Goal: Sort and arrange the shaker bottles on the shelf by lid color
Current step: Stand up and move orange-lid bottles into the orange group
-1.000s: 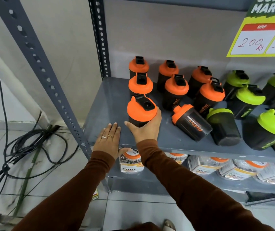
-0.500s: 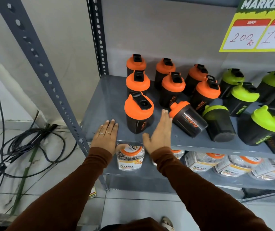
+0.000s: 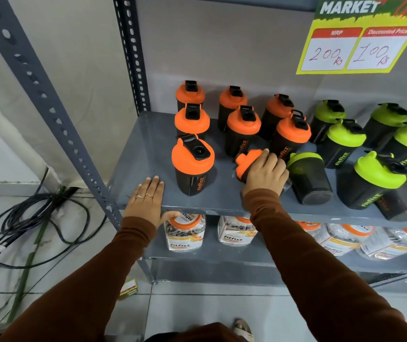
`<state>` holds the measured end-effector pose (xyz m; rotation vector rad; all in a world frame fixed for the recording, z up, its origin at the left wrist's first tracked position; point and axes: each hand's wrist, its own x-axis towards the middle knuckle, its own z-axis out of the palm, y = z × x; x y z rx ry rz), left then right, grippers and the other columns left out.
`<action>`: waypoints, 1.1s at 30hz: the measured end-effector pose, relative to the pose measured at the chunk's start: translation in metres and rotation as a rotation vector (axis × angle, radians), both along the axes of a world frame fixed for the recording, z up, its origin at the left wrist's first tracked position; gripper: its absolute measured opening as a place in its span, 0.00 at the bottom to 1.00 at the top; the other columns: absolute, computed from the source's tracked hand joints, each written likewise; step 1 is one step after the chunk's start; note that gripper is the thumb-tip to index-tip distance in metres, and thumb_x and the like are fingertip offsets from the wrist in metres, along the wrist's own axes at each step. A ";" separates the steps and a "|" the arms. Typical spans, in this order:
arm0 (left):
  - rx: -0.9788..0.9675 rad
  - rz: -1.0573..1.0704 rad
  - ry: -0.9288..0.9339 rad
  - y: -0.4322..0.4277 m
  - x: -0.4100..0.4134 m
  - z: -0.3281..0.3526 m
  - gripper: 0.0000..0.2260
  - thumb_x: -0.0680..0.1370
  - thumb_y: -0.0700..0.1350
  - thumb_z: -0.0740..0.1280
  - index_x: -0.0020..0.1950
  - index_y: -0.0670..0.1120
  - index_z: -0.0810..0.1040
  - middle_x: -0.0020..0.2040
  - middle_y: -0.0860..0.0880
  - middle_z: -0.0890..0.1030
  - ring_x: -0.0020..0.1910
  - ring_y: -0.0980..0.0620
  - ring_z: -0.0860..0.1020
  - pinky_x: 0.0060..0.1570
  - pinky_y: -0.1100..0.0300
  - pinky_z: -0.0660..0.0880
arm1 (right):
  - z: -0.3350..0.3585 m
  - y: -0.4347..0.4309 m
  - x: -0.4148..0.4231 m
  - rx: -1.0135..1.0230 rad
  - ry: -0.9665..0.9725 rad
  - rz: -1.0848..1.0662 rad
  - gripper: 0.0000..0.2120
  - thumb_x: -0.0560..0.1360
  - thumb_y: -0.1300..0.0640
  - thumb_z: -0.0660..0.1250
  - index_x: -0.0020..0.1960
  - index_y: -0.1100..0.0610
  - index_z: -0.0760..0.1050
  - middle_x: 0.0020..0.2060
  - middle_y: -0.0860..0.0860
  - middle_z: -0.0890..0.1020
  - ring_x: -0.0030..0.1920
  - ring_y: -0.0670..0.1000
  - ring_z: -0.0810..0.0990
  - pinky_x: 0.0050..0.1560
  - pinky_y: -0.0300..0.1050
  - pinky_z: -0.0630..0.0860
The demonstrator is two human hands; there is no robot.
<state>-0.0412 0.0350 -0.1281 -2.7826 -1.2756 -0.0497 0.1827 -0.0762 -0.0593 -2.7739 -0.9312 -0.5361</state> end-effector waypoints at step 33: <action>-0.055 -0.136 -0.384 -0.122 0.045 -0.023 0.27 0.77 0.58 0.46 0.63 0.38 0.65 0.65 0.35 0.70 0.67 0.38 0.63 0.70 0.48 0.54 | -0.024 -0.044 0.022 0.651 0.649 0.379 0.51 0.56 0.64 0.73 0.72 0.63 0.48 0.71 0.64 0.57 0.72 0.62 0.54 0.73 0.56 0.52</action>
